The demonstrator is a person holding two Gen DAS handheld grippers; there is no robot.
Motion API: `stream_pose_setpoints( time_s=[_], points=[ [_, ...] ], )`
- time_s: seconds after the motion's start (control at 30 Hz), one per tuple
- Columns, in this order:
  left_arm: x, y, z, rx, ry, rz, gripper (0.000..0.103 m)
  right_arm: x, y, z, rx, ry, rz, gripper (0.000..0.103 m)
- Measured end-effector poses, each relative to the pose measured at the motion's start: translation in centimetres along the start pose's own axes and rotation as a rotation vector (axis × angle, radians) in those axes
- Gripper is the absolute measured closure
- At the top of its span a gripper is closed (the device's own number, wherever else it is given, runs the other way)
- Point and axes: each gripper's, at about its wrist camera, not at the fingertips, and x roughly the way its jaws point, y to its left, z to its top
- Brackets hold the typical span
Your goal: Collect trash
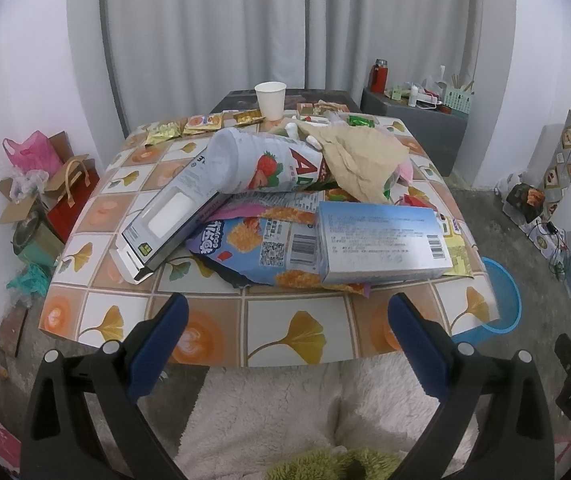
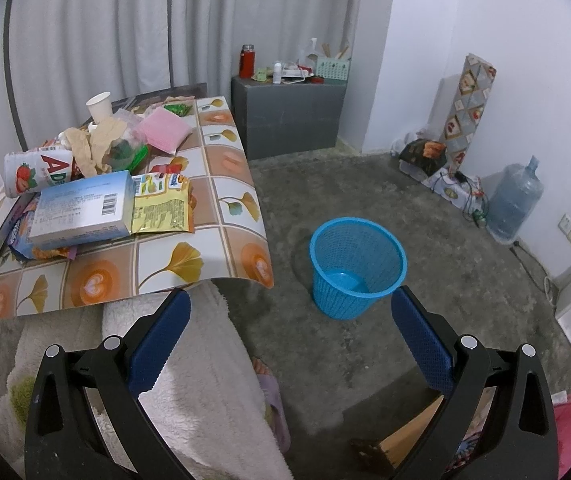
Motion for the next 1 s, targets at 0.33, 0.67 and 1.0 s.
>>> stream_pose_setpoints(
  time_s=[0.33,0.67,1.0],
  points=[
    [0.4,1.0,-0.3,0.017,-0.038,-0.05,0.006,1.0,0.2,0.0,0.019,-0.007,0.018,0.007],
    [1.3,3.1,-0.3,0.057,-0.133,-0.292,0.006,2.7,1.0,0.5,-0.01,-0.028,0.091,0.007],
    [2.5,4.3,1.3,0.014,-0.154,-0.376,0.006,5.0,1.2,2.4,0.026,0.026,0.175,0.007]
  ],
)
